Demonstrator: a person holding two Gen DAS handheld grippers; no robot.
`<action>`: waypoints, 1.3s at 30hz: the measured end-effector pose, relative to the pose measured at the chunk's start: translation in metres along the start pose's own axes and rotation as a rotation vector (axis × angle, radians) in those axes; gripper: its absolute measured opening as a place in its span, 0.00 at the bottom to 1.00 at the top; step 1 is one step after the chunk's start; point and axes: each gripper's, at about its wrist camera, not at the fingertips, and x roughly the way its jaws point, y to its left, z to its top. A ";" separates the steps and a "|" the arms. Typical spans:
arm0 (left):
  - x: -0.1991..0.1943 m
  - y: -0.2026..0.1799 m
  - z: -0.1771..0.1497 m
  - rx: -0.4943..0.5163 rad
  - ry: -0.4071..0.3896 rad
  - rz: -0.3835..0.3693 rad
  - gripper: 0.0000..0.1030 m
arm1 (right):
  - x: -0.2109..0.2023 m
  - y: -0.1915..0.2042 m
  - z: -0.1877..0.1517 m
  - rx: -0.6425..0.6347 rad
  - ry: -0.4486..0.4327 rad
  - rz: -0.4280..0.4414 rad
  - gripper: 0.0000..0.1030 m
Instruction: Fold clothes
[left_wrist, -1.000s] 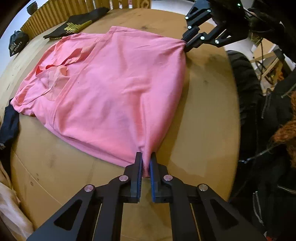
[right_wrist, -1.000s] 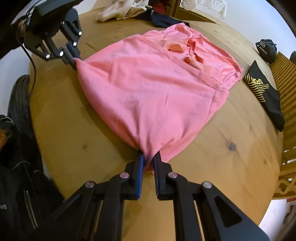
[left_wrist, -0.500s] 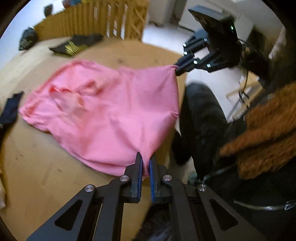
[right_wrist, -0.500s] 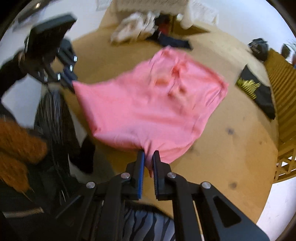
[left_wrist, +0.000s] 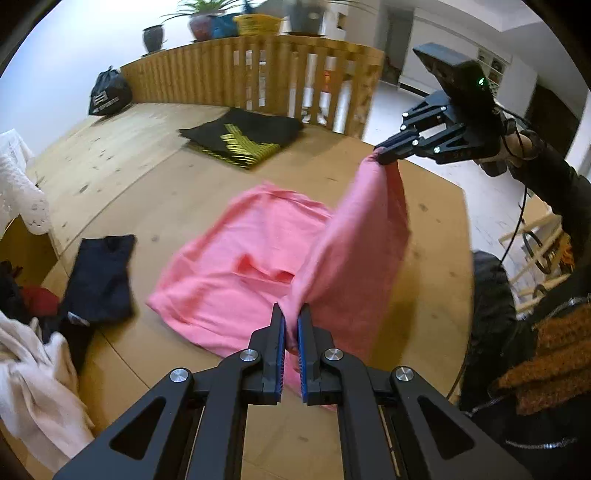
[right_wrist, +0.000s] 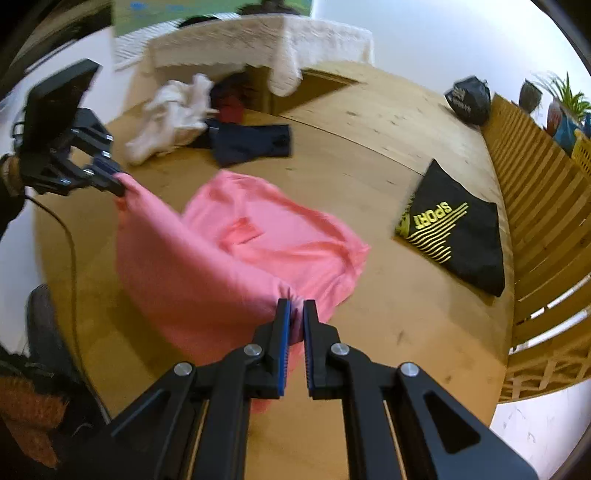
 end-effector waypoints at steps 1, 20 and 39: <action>0.005 0.010 0.004 -0.007 0.002 -0.003 0.05 | 0.011 -0.008 0.007 0.009 0.012 -0.002 0.07; 0.100 0.105 -0.004 -0.070 0.126 -0.012 0.05 | 0.144 -0.088 0.039 0.237 0.215 0.147 0.08; 0.106 0.103 -0.003 -0.062 0.151 0.011 0.05 | 0.168 -0.077 0.040 0.361 0.330 0.197 0.12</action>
